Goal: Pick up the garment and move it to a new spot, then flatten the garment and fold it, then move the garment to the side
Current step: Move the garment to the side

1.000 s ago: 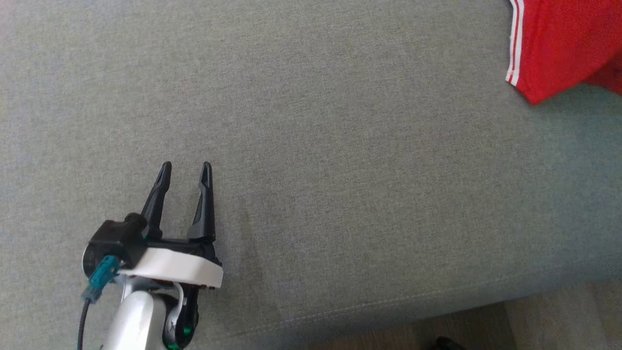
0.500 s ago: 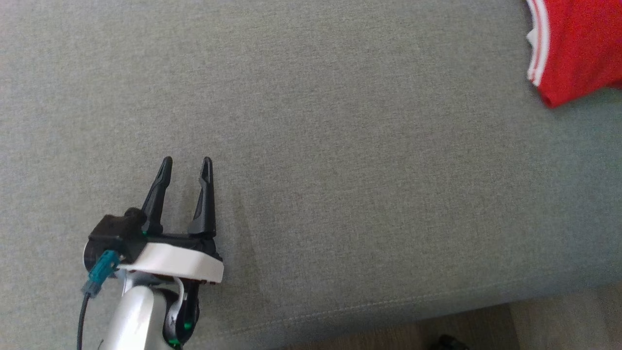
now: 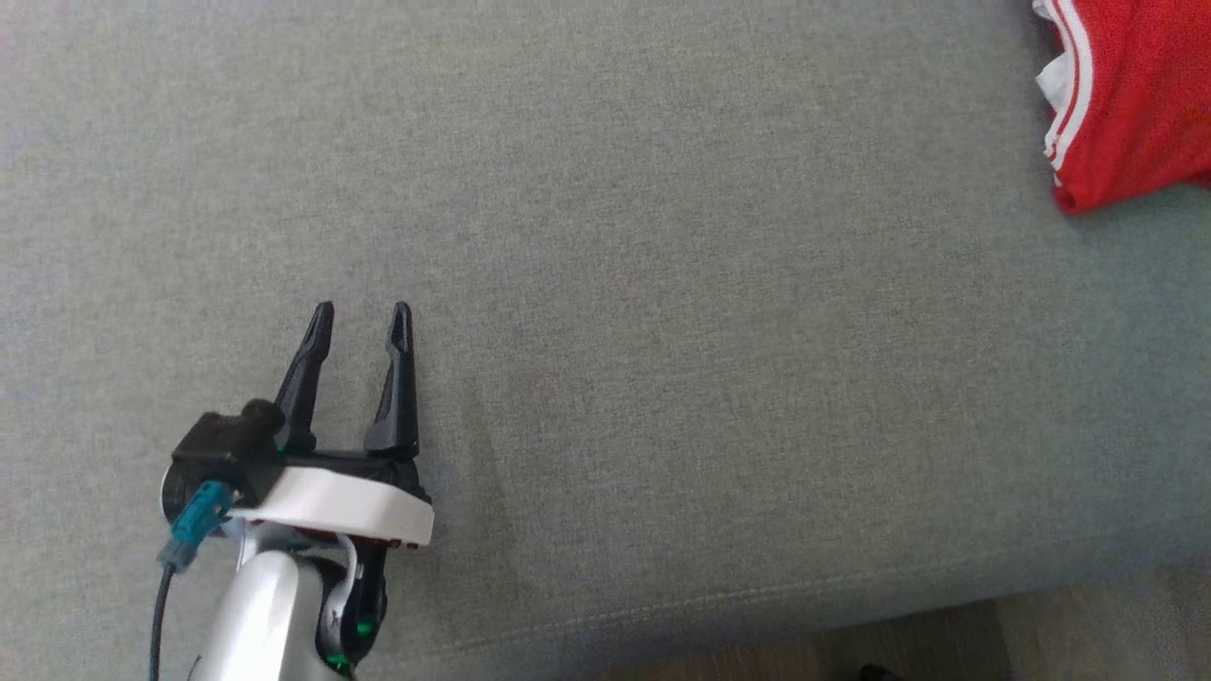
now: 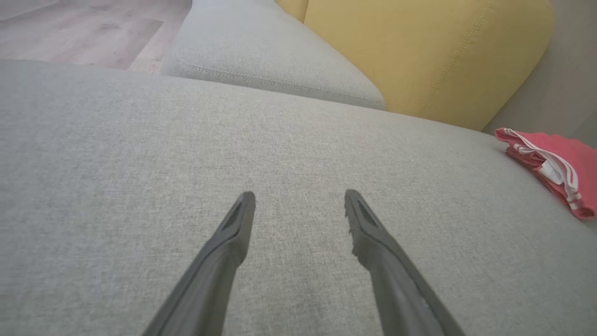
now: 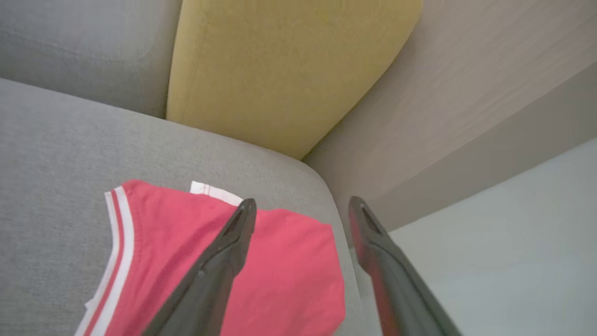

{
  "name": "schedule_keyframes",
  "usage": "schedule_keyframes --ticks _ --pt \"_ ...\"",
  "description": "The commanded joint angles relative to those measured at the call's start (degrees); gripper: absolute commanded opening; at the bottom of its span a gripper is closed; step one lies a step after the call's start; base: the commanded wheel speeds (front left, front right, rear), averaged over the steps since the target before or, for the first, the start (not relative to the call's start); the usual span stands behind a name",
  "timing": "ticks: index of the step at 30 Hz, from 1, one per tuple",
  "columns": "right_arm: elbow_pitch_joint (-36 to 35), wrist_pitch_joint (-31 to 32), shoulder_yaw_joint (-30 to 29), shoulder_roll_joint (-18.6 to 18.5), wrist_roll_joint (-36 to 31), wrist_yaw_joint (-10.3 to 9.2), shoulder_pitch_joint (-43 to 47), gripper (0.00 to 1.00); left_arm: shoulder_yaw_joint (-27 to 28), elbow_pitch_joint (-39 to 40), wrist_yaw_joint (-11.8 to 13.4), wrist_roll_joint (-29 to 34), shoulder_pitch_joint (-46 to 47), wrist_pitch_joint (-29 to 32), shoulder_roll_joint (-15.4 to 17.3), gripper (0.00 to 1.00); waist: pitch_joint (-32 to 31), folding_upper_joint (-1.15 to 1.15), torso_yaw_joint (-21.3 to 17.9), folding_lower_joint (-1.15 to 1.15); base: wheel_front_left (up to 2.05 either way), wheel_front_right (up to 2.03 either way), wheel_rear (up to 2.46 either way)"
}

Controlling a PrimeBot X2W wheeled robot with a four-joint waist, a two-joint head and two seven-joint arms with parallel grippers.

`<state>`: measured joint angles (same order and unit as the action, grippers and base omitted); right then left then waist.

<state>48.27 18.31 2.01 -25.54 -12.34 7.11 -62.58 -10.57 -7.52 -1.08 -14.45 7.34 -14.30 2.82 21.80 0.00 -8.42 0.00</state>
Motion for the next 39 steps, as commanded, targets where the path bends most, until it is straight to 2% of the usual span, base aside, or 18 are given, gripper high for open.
schedule_keyframes --ticks 1,11,18,25,33,39 --pt "-2.0 -0.7 0.0 0.1 -0.1 0.37 0.4 1.00 1.6 1.6 -0.2 -0.2 0.7 -0.7 0.1 1.00 -0.4 0.00 0.0 0.00 0.00 0.00 0.00" --pt "-0.4 -12.6 -3.4 8.5 3.9 0.37 3.4 1.00 3.2 1.7 0.4 0.3 -0.7 -0.7 0.1 1.00 -5.2 0.00 0.2 0.00 0.00 0.00 0.00" --pt "0.7 -20.9 -1.1 14.7 8.9 0.37 6.3 1.00 5.8 2.1 1.9 0.5 -2.0 -0.7 0.1 1.00 -9.1 0.00 0.8 0.00 0.00 0.00 0.00" --pt "-0.7 -27.4 1.7 20.1 13.4 0.37 13.3 1.00 6.9 2.1 4.1 -0.4 -4.1 -0.7 0.1 1.00 -13.8 0.00 2.1 0.00 0.00 0.00 0.00" --pt "-5.8 -31.1 3.1 22.5 18.2 0.37 25.4 1.00 7.1 0.8 6.1 -0.9 -7.0 -0.7 0.1 1.00 -18.6 0.00 4.1 0.00 0.00 0.00 0.00" --pt "-12.9 -32.4 6.5 22.6 24.6 0.37 34.8 1.00 6.9 -0.3 6.3 -1.0 -8.5 -0.7 0.1 1.00 -20.3 0.00 5.4 0.00 0.00 0.00 0.00"
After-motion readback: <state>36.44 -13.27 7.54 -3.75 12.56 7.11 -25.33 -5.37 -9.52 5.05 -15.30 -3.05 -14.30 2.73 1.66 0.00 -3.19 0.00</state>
